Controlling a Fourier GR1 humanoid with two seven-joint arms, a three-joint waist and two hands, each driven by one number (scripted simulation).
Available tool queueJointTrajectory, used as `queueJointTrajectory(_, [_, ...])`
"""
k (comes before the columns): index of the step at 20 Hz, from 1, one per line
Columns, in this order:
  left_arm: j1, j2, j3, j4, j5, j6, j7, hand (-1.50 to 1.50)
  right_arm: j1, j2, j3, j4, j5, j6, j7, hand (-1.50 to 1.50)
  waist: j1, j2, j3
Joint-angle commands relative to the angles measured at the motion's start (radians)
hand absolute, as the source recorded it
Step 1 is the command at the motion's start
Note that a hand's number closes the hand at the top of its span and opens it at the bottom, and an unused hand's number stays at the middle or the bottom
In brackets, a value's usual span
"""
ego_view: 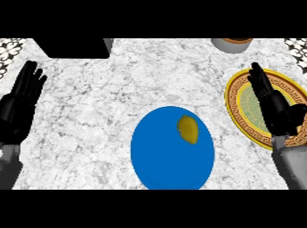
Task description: Pick the lemon from the plate and place it in the plate
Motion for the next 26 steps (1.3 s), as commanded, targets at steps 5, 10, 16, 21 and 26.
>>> queueJointTrajectory(5, [0.139,-0.075,-0.123,0.1,-0.004,0.0,0.138,0.0,-0.159,0.01,-0.177,-0.025,-0.202,0.142,-0.229,1.5,-0.002,0.051,-0.005])
queueJointTrajectory(10, [0.185,-0.164,-0.19,0.134,0.004,-0.014,0.125,0.0,-0.059,0.044,-0.265,0.11,-0.047,-0.131,-0.351,-1.5,-0.014,0.048,-0.007])
queueJointTrajectory(16, [0.165,-0.202,-0.193,0.142,-0.028,-0.006,0.159,0.0,-0.003,0.066,-0.319,0.271,-0.143,0.123,-0.703,-1.5,-0.013,0.039,-0.008])
queueJointTrajectory(21, [0.188,-0.229,-0.187,0.121,-0.062,-0.007,0.18,0.0,0.008,-0.008,-0.256,0.254,-0.039,0.155,-0.636,-1.5,-0.013,0.037,-0.009])
queueJointTrajectory(26, [0.181,-0.197,-0.156,0.148,-0.037,-0.042,0.156,0.0,0.064,-0.164,-0.092,0.08,0.154,0.16,-0.412,-1.5,-0.023,0.031,-0.013])
